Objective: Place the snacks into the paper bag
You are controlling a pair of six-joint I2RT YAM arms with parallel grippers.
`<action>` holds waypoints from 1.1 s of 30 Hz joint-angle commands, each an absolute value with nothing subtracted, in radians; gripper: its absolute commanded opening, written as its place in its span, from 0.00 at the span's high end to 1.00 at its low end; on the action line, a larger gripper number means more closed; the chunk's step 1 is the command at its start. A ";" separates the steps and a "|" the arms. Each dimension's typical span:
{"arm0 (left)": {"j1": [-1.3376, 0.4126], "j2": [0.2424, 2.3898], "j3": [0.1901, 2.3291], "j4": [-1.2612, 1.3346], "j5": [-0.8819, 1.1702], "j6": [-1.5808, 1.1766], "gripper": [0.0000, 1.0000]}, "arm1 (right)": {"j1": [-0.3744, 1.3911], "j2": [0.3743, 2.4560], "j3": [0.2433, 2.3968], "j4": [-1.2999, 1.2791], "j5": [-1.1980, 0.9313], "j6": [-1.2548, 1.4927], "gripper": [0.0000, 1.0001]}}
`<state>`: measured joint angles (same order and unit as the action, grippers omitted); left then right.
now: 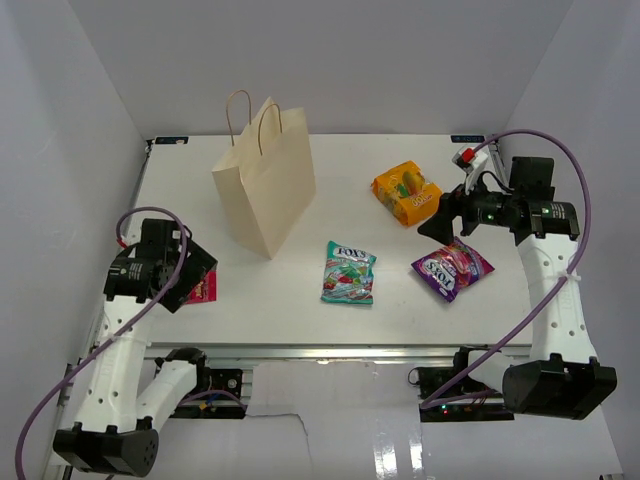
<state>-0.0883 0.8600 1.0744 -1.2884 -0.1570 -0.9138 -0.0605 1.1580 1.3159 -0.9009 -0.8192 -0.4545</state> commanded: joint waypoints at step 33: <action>0.222 1.108 0.695 -0.845 -0.181 -1.161 0.04 | -0.063 1.207 1.242 -0.845 -0.890 -0.480 0.08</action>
